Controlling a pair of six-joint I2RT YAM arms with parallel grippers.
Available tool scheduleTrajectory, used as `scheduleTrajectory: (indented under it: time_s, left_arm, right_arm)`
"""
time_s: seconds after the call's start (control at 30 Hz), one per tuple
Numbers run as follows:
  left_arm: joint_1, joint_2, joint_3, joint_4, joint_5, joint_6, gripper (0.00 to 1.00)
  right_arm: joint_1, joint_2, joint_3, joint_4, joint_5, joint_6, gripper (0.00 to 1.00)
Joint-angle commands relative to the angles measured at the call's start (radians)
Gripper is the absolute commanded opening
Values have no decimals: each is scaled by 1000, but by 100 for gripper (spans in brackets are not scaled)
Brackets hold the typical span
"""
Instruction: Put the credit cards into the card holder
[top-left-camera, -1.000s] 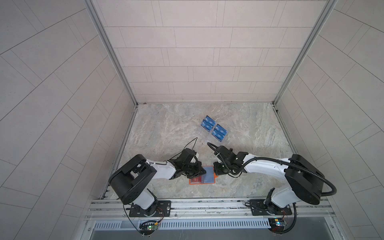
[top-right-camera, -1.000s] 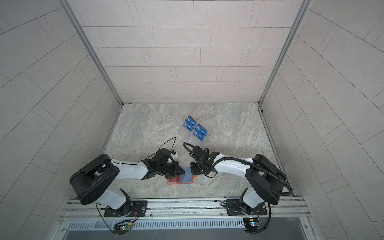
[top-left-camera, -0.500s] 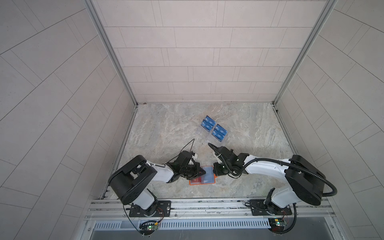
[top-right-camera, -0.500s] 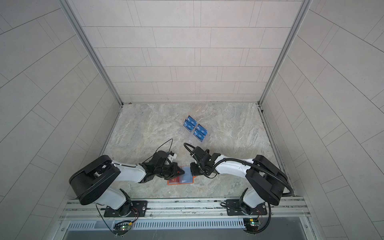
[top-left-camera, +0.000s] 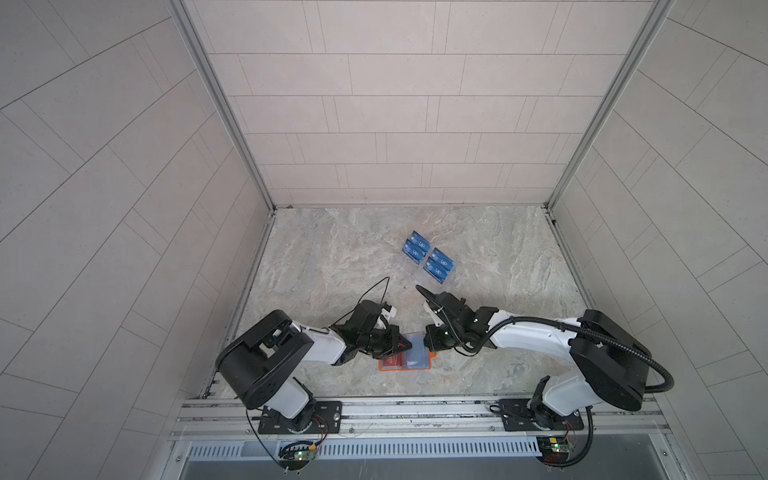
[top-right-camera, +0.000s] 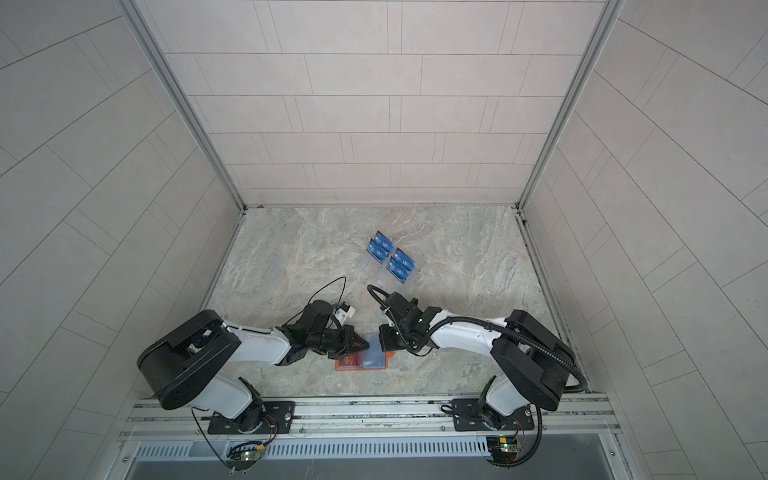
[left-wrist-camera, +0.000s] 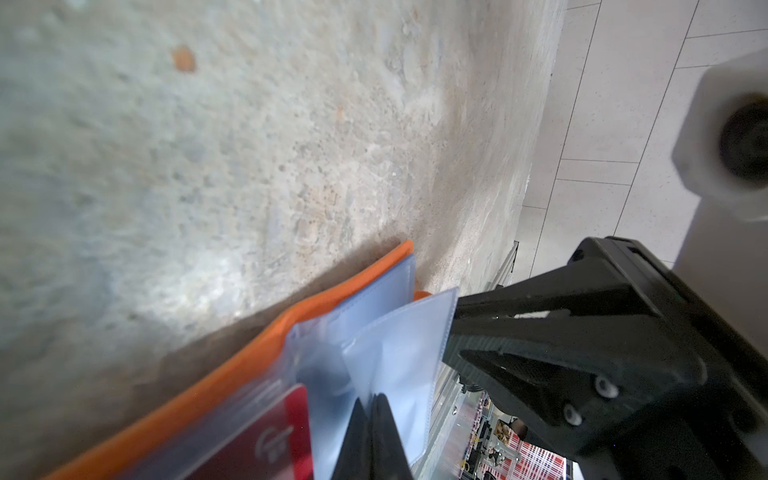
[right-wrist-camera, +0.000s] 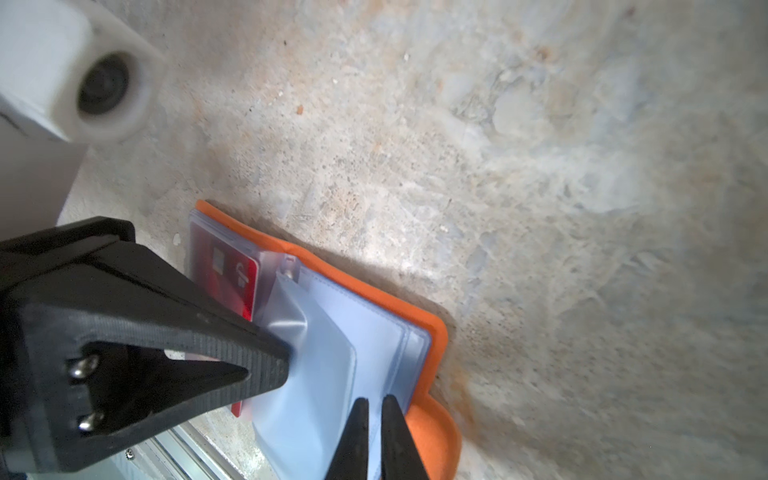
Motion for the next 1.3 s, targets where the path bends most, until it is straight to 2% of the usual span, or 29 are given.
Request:
scheduleTrajectory:
  time_s: [0.0,0.33,0.53,0.73,0.8,0.97,1.07,1.17,1.27]
  left_arm:
    - [5,1,-10,32,21,19,0]
    - [4,-2,-29,74,22,-3,0]
    - [4,-13,-38,70,17,-11,35]
    - [-3,-59,-28,46,10,-37,49]
    - [-5,-95,-12,-23,1,-20,54]
    - [-4,-240,59,-398,-89,117,66]
    - [3,-321,85,-499,-123,142,70]
    - [19,-379,99,-554,-154,140,70]
    - [41,-470,87,-653,-301,100,65]
  right_arm:
    - [-3,13,-12,31,-20,3,12]
    - [-3,43,-41,124,-111,35,12]
    - [-2,54,-45,143,-125,43,12]
    - [-3,49,-40,161,-148,52,12]
    - [-6,54,-39,188,-180,75,12]
    - [-6,56,-15,197,-216,81,12]
    - [-5,62,-8,190,-222,78,12]
    - [0,74,-4,211,-237,88,12]
    - [0,92,-18,314,-290,148,12]
